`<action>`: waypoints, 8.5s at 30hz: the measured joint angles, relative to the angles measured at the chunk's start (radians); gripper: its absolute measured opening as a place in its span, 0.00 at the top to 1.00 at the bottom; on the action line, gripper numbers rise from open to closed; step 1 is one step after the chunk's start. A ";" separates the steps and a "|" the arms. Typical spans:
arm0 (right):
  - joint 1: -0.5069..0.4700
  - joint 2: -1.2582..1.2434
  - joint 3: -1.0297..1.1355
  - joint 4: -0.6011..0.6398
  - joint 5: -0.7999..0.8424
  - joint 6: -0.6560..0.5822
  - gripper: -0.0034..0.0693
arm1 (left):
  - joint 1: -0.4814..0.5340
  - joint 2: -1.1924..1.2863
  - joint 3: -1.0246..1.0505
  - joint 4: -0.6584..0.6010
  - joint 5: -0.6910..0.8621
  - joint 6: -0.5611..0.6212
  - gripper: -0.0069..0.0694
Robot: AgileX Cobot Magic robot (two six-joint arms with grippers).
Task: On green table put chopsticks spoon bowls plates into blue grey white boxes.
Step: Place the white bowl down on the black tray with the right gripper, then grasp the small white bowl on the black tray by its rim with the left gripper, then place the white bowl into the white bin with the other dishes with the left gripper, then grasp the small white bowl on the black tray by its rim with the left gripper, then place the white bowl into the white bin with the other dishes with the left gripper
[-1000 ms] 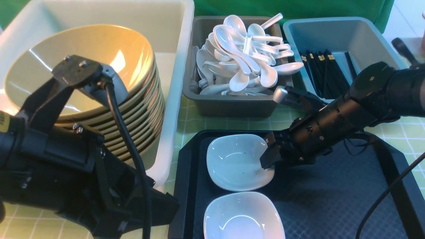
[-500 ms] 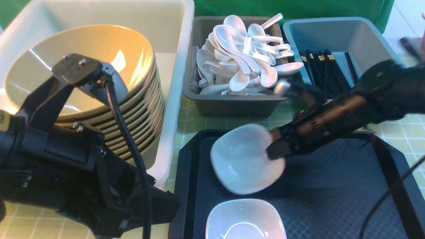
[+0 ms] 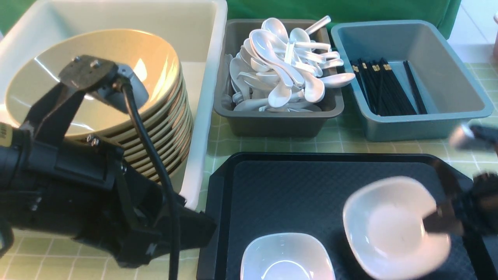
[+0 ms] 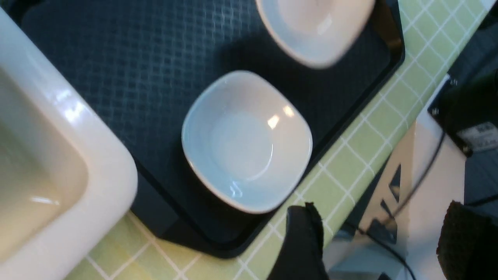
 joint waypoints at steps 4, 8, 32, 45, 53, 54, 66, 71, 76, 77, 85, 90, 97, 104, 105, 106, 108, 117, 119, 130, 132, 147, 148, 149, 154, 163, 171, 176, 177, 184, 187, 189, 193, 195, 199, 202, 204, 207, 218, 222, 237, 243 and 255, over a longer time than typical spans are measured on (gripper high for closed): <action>-0.001 -0.008 0.129 0.056 -0.109 0.026 0.88 | 0.000 0.000 0.000 -0.032 -0.042 0.000 0.37; -0.001 -0.012 0.156 0.080 -0.145 0.022 0.84 | 0.000 0.000 0.000 -0.054 -0.063 0.000 0.37; -0.001 -0.471 -0.085 -0.093 0.288 -0.025 0.16 | -0.121 0.470 -0.180 -0.087 -0.030 0.054 0.36; 0.092 -0.634 -0.085 -0.118 0.359 -0.024 0.16 | -0.291 1.074 -0.712 -0.050 0.048 -0.051 0.32; 0.123 -0.643 -0.085 -0.190 0.366 -0.005 0.16 | -0.295 1.276 -0.848 -0.027 0.055 -0.102 0.38; 0.123 -0.645 -0.085 -0.198 0.365 0.000 0.16 | -0.295 1.282 -0.850 -0.028 0.055 -0.101 0.39; 0.151 -0.654 -0.085 -0.266 0.343 0.057 0.16 | -0.287 1.293 -0.858 -0.088 0.098 -0.035 0.89; 0.259 -0.647 -0.137 -0.263 0.332 -0.007 0.16 | -0.207 1.133 -0.858 -0.078 0.100 -0.043 0.89; 0.317 -0.603 -0.275 -0.251 0.332 -0.039 0.21 | -0.087 0.917 -0.856 -0.076 0.105 -0.089 0.89; 0.332 -0.585 -0.321 -0.225 0.331 -0.062 0.24 | -0.055 0.847 -0.849 -0.078 0.107 -0.108 0.89; 0.405 -0.430 -0.499 0.032 0.333 -0.310 0.82 | 0.332 0.333 -0.523 -0.114 0.126 -0.154 0.89; 0.492 -0.280 -0.550 0.068 0.326 -0.364 0.92 | 0.764 0.021 -0.202 -0.133 0.141 -0.171 0.89; 0.636 -0.142 -0.569 0.072 0.317 -0.371 0.92 | 0.920 -0.118 -0.080 -0.081 -0.027 -0.346 0.89; 0.670 -0.127 -0.574 0.070 0.314 -0.369 0.92 | 1.037 0.041 -0.214 -0.027 -0.069 -0.431 0.89; 0.670 -0.127 -0.574 0.070 0.309 -0.367 0.92 | 1.066 0.064 -0.235 -0.027 -0.063 -0.428 0.89; 0.670 -0.126 -0.574 0.070 0.302 -0.366 0.92 | 1.105 0.093 -0.256 -0.026 -0.056 -0.427 0.89; 0.670 -0.126 -0.574 0.070 0.297 -0.366 0.92 | 1.175 0.142 -0.293 -0.025 -0.049 -0.433 0.89; 0.670 -0.126 -0.574 0.058 0.259 -0.365 0.90 | 1.263 0.322 -0.260 0.087 -0.012 -0.467 0.89; 0.670 -0.126 -0.574 0.058 0.237 -0.365 0.90 | 1.258 0.326 -0.218 0.103 -0.030 -0.477 0.89; 0.670 -0.126 -0.574 0.057 0.182 -0.365 0.89 | 1.241 0.327 -0.090 0.103 -0.139 -0.492 0.89; 0.670 -0.126 -0.574 0.057 0.180 -0.365 0.89 | 1.228 0.327 -0.086 0.110 -0.141 -0.499 0.89; 0.670 -0.126 -0.574 0.056 0.177 -0.356 0.89 | 1.146 0.327 -0.095 0.219 -0.120 -0.560 0.56; 0.670 -0.126 -0.574 0.056 0.177 -0.348 0.89 | 1.141 0.325 -0.106 0.233 -0.113 -0.563 0.52; 0.670 -0.126 -0.574 0.056 0.177 -0.344 0.89 | 1.137 0.322 -0.124 0.255 -0.102 -0.568 0.43; 0.670 -0.126 -0.574 0.032 0.177 -0.309 0.87 | 1.129 0.298 -0.236 0.314 -0.019 -0.592 0.14; 0.670 -0.215 -0.574 -0.266 0.216 -0.060 0.84 | 0.778 0.148 -0.399 0.264 0.101 -0.341 0.04; 0.670 -0.416 -0.447 -0.391 0.249 0.105 0.83 | 0.221 0.107 -0.260 0.123 0.117 -0.112 0.14; 0.670 -0.492 -0.366 -0.394 0.250 0.202 0.82 | -0.037 0.179 -0.185 0.131 0.059 -0.070 0.23; 0.670 -0.504 -0.351 -0.394 0.251 0.217 0.81 | -0.079 0.205 -0.185 0.136 0.052 -0.064 0.24; 0.670 -0.545 -0.304 -0.394 0.257 0.274 0.80 | -0.239 0.436 -0.219 0.154 0.040 -0.012 0.30; 0.670 -0.548 -0.303 -0.392 0.260 0.283 0.80 | -0.259 0.572 -0.273 0.159 0.032 0.026 0.30; 0.670 -0.548 -0.303 -0.391 0.260 0.284 0.80 | -0.259 0.644 -0.311 0.183 0.028 0.052 0.31; 0.670 -0.548 -0.303 -0.391 0.261 0.285 0.79 | -0.259 0.733 -0.363 0.228 0.029 0.140 0.32; 0.670 -0.548 -0.303 -0.391 0.261 0.283 0.79 | -0.259 0.778 -0.388 0.250 0.030 0.246 0.32; 0.670 -0.548 -0.303 -0.390 0.263 0.255 0.78 | -0.259 0.853 -0.403 0.272 0.046 0.471 0.32; 0.670 -0.548 -0.303 -0.390 0.265 0.242 0.77 | -0.259 0.908 -0.403 0.276 0.051 0.553 0.32; 0.670 -0.548 -0.303 -0.390 0.265 0.236 0.77 | -0.259 0.931 -0.403 0.277 0.044 0.564 0.32; 0.670 -0.548 -0.303 -0.390 0.268 0.233 0.77 | -0.259 0.977 -0.404 0.277 0.031 0.574 0.32; 0.670 -0.548 -0.303 -0.390 0.291 0.232 0.76 | -0.259 1.044 -0.421 0.273 0.020 0.576 0.48; 0.670 -0.548 -0.303 -0.390 0.292 0.232 0.75 | -0.258 1.050 -0.420 0.265 0.064 0.576 0.70; 0.670 -0.544 -0.303 -0.377 0.255 0.117 0.74 | -0.158 0.689 -0.423 0.181 0.106 0.475 0.89; 0.670 -0.493 -0.324 -0.281 0.136 -0.014 0.74 | 0.144 0.466 -0.459 0.046 0.117 0.286 0.89; 0.671 -0.044 -0.682 0.006 0.386 -0.298 0.73 | 1.065 0.297 -0.323 -0.312 0.122 0.045 0.89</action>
